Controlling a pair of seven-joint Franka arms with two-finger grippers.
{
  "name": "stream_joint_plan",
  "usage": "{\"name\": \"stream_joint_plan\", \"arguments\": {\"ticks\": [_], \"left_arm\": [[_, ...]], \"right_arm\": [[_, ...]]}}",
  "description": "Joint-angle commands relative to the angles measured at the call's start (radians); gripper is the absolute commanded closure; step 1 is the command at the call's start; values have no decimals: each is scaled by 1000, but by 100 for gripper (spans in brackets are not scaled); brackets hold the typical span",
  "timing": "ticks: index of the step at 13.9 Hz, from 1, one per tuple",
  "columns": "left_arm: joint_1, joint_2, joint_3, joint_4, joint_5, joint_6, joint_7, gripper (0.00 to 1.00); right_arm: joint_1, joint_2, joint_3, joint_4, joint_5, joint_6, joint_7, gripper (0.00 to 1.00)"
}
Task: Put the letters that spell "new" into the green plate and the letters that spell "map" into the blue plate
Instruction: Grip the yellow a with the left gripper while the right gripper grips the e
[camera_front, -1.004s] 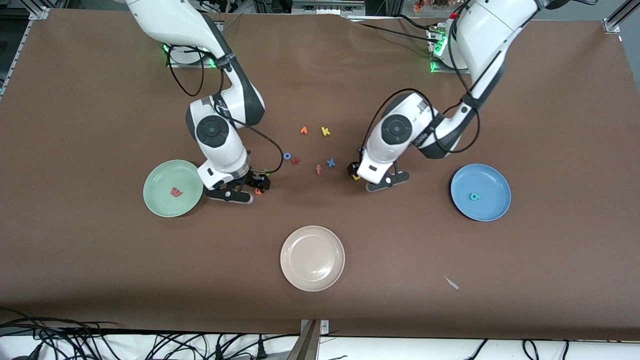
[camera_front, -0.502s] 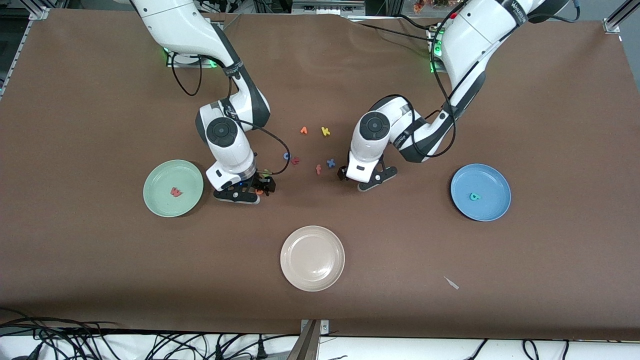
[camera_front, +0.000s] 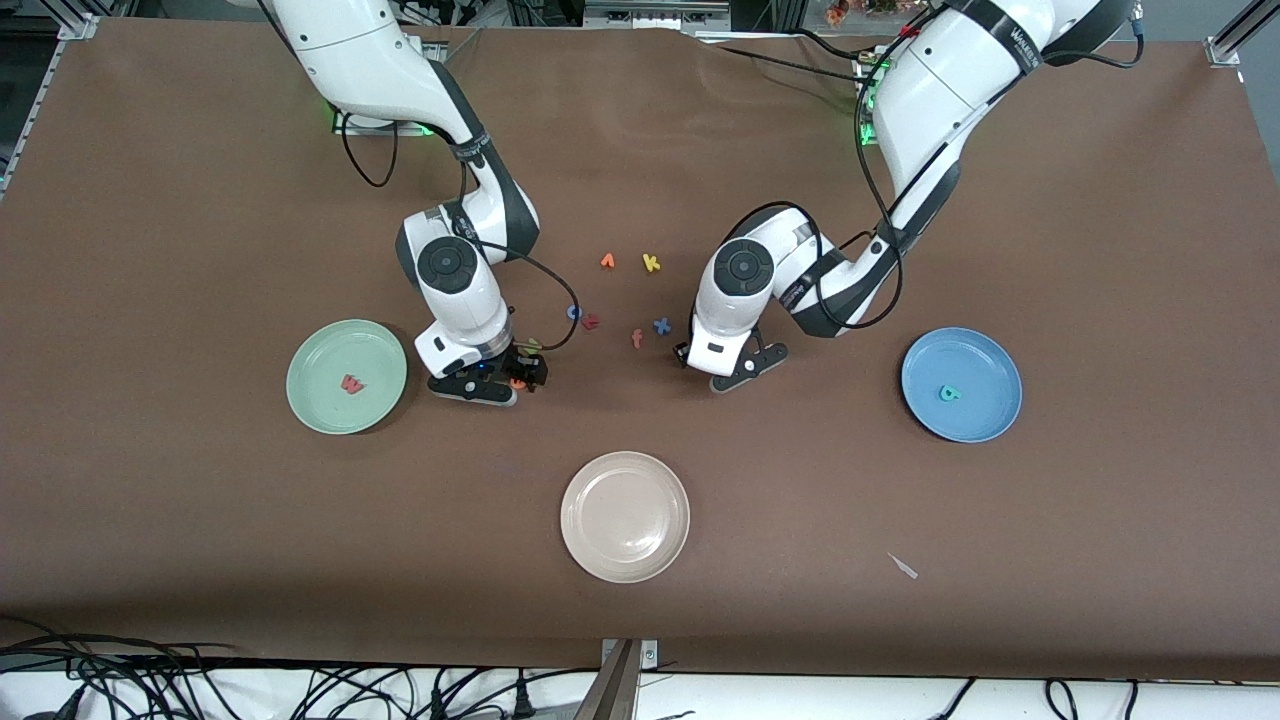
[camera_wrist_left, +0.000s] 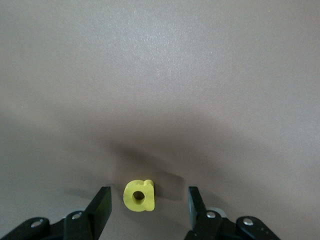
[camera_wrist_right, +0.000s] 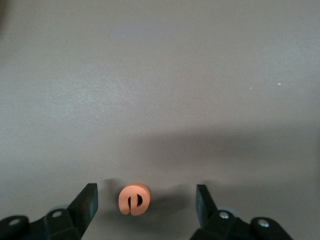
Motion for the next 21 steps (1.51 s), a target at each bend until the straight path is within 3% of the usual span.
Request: {"name": "stream_joint_plan", "arguments": {"ticks": [1, 6, 10, 14, 18, 21], "left_arm": [[-13, 13, 11, 26, 44, -2, -31, 44], [-11, 21, 13, 22, 75, -3, -33, 48], [-11, 21, 13, 18, 75, -13, -33, 83], [0, 12, 11, 24, 76, -37, -19, 98], [49, -5, 2, 128, 14, -308, 252, 100], [111, -22, 2, 206, 1, -547, 612, 100]], "right_arm": [[18, 0, -2, -10, 16, 23, 21, 18], [24, 15, -2, -10, 16, 48, 36, 27], [24, 15, -2, -12, 16, 48, 38, 41], [24, 15, -2, -12, 16, 48, 38, 58], [24, 15, -2, -12, 16, 46, 30, 81], [18, -2, -5, -9, 16, 27, 3, 83]]}}
